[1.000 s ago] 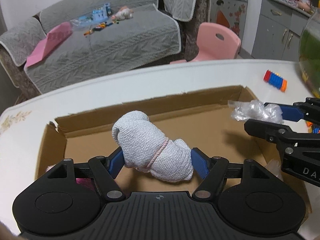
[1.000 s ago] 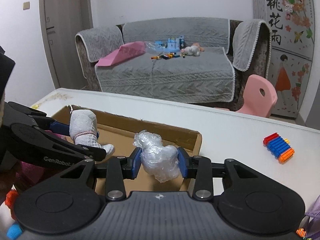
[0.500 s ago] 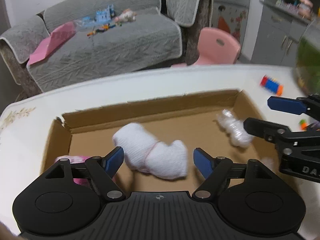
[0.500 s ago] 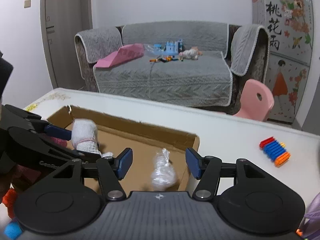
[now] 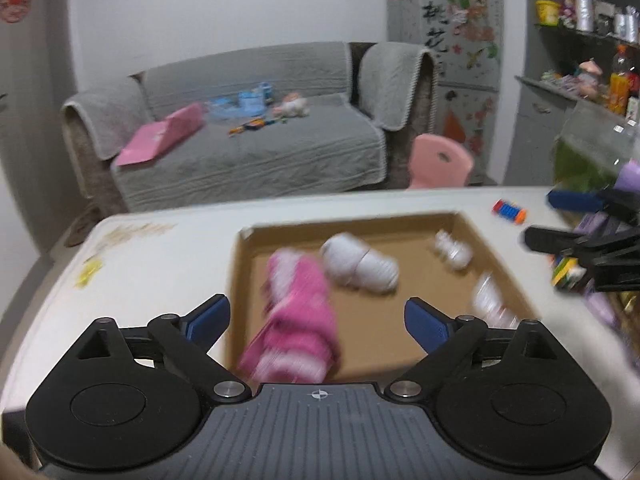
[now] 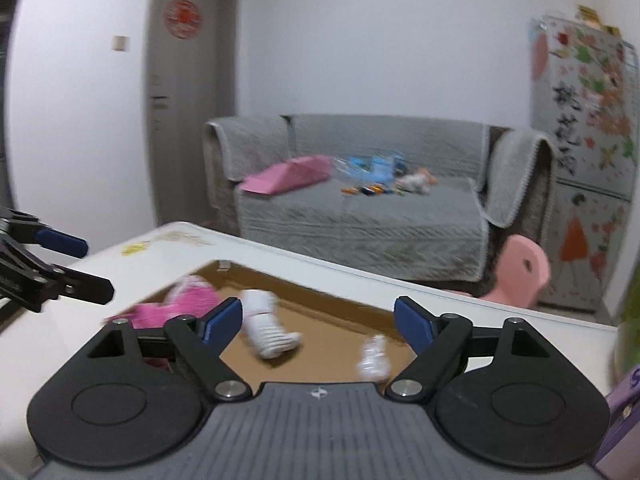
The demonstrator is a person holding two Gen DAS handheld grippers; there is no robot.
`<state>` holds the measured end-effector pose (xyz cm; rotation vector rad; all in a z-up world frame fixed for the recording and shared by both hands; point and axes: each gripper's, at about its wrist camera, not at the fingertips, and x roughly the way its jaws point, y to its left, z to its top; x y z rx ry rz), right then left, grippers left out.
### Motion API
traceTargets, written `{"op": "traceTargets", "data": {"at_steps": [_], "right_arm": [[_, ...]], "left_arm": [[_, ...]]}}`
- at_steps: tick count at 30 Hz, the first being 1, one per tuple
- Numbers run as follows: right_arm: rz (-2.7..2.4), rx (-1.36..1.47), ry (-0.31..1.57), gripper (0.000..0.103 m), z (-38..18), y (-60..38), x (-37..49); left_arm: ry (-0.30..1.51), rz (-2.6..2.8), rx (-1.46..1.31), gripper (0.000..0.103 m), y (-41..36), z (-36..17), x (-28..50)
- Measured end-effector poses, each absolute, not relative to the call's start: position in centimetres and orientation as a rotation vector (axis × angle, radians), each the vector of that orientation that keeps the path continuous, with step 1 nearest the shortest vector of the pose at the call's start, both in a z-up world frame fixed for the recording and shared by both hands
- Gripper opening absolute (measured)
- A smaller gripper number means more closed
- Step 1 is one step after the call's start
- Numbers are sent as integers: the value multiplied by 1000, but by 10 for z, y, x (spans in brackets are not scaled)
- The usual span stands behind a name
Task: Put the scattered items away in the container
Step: 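Grasp the orange bag bundle with the left gripper while the right grasps the blue-white sock ball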
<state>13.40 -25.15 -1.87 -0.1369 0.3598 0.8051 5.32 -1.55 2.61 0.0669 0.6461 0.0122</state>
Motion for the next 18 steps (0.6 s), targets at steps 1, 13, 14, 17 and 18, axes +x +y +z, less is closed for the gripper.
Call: {"op": "traceTargets", "data": {"at_steps": [1,13,14,17,18], "right_arm": [[847,-145,352,82,-19,-250,126],[1115,-286,400,87,-54,-199,92],[1119,-289,407,87,-55,-196,94],[1127,-290,433,87,-61,-188,105],[1129,-291,440,87,-63,-186,107]], "left_arm": [[662,23,61,97,-12,20,48],[803,35,2,96,-1,-48,37],[805,38,9,96,-2,-50,39],[815,42,13,96,-7,-58,50],[819,45,11,95,-8,-60,54]]}}
